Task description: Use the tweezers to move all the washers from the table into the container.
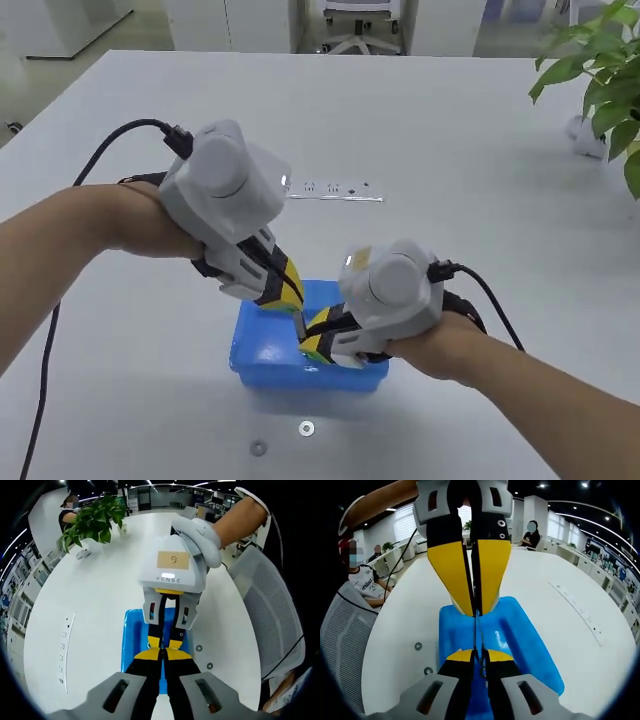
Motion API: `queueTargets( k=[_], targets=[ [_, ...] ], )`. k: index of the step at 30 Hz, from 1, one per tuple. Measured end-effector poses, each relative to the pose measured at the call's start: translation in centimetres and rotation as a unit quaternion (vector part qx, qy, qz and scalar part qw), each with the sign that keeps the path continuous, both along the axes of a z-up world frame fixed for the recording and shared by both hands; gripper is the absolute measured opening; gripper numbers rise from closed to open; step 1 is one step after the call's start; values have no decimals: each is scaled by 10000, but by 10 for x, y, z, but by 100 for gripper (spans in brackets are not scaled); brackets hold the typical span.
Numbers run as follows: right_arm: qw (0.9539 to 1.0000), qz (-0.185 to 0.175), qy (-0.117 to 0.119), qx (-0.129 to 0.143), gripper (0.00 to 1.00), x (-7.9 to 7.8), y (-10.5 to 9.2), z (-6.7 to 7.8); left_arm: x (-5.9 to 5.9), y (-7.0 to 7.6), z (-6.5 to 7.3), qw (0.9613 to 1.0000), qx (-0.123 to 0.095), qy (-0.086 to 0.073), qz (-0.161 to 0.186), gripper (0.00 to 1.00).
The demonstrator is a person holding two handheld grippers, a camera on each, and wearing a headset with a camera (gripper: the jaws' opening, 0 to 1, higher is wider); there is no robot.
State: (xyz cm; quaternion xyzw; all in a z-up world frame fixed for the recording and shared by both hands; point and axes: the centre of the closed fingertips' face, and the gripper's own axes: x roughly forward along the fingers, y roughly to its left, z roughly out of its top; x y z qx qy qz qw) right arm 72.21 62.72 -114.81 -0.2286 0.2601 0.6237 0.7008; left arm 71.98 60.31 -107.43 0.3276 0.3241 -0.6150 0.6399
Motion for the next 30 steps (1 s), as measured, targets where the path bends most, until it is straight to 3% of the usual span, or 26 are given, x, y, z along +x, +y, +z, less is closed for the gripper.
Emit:
queueTargets(
  k=[16,30],
  targets=[
    [10000,1,-78,-23,11,-2,-2,5,-2,0,5,10000,32,-62,-46,5],
    [9997,-45,-235,104,11,-9,0,28,-12,0,27,9997,84,-202,-113,5]
  ],
)
